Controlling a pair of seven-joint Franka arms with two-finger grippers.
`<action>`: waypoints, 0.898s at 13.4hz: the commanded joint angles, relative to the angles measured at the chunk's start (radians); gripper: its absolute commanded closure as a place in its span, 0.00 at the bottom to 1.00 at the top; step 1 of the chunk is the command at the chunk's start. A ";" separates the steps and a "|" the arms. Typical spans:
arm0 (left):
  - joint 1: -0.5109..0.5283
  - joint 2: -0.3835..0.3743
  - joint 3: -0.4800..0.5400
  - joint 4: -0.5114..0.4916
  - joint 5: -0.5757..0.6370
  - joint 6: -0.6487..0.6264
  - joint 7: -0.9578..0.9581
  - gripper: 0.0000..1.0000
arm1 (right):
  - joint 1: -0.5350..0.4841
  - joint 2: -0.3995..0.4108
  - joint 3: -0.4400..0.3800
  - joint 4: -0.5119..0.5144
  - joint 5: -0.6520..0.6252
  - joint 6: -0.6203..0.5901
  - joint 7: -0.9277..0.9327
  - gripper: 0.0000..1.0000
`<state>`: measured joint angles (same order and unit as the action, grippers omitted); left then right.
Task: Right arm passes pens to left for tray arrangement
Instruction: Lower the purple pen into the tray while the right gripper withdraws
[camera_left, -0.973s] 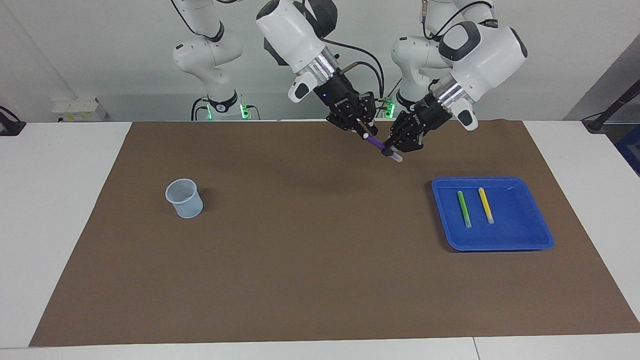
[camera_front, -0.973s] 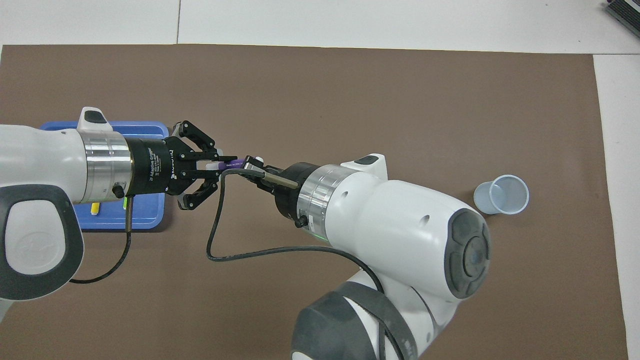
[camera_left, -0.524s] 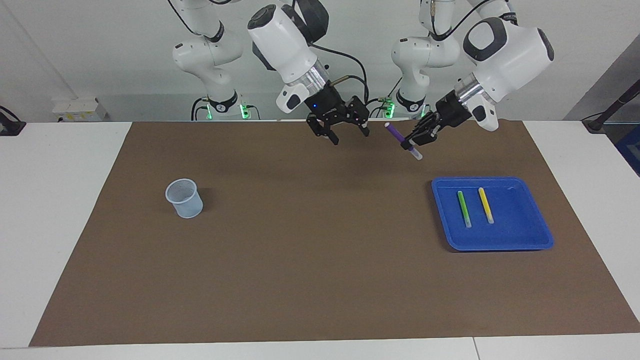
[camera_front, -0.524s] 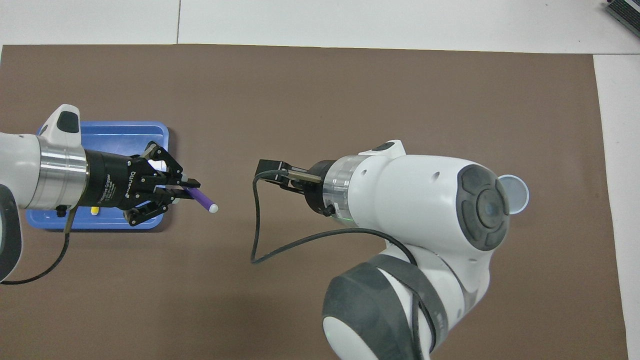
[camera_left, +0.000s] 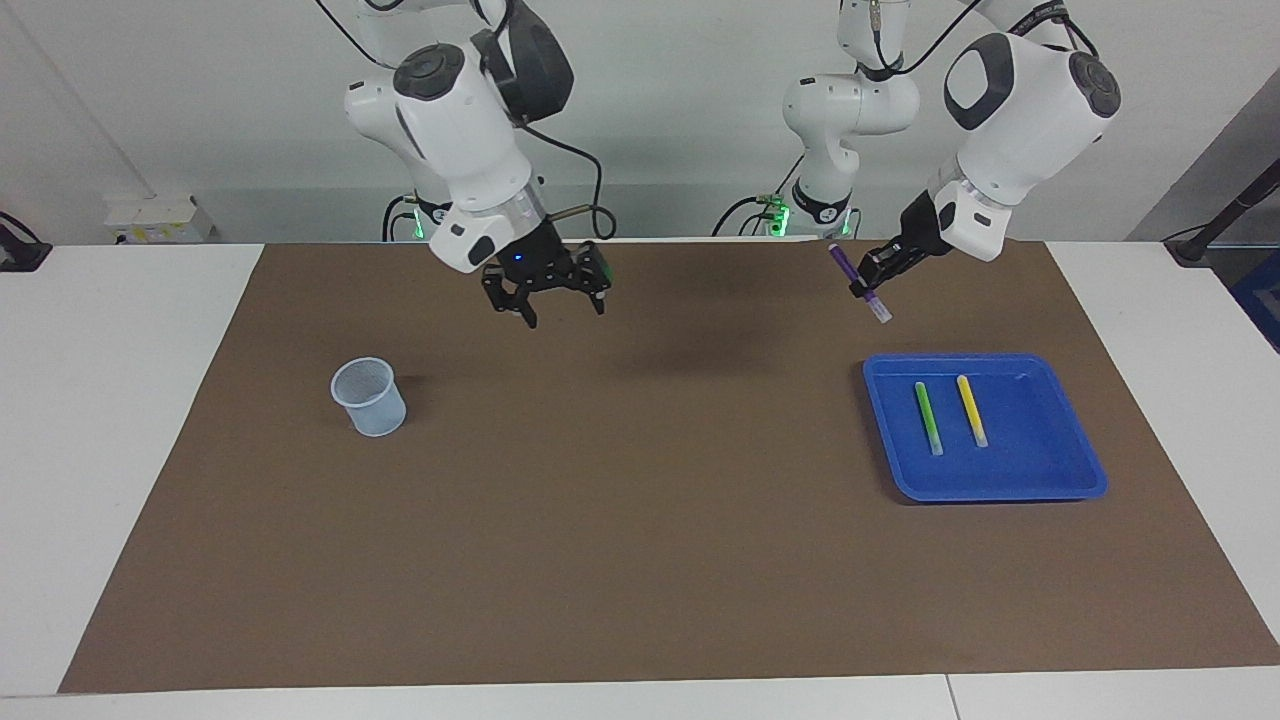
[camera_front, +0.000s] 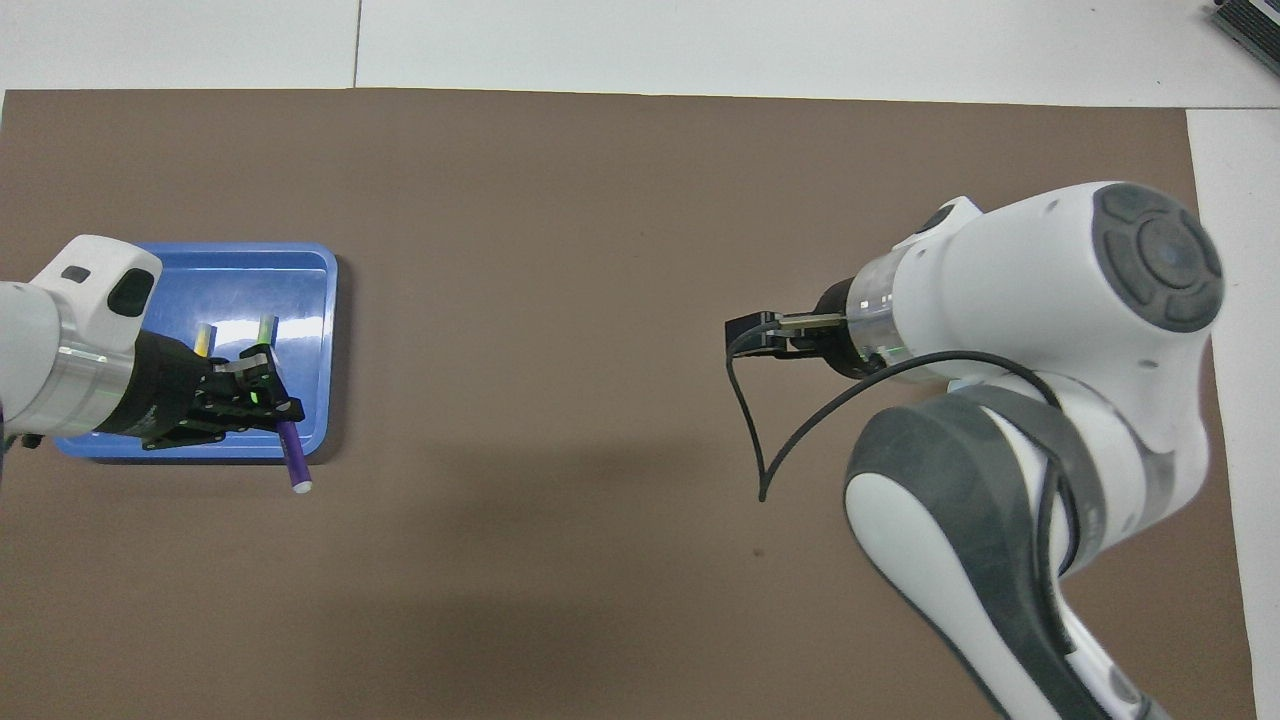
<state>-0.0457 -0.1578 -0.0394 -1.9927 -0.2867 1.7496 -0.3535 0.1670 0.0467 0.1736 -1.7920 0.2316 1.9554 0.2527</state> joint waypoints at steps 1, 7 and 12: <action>0.052 -0.002 0.000 0.002 0.118 -0.019 0.204 1.00 | -0.064 -0.021 0.014 -0.012 -0.073 -0.062 -0.085 0.00; 0.136 0.138 0.000 0.025 0.285 0.089 0.450 1.00 | -0.141 -0.027 0.015 -0.010 -0.173 -0.145 -0.164 0.00; 0.188 0.240 0.000 0.025 0.365 0.224 0.538 1.00 | -0.161 -0.033 0.012 0.019 -0.179 -0.153 -0.164 0.00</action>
<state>0.1182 0.0408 -0.0313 -1.9892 0.0360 1.9354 0.1478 0.0223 0.0352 0.1736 -1.7878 0.0744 1.8161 0.1076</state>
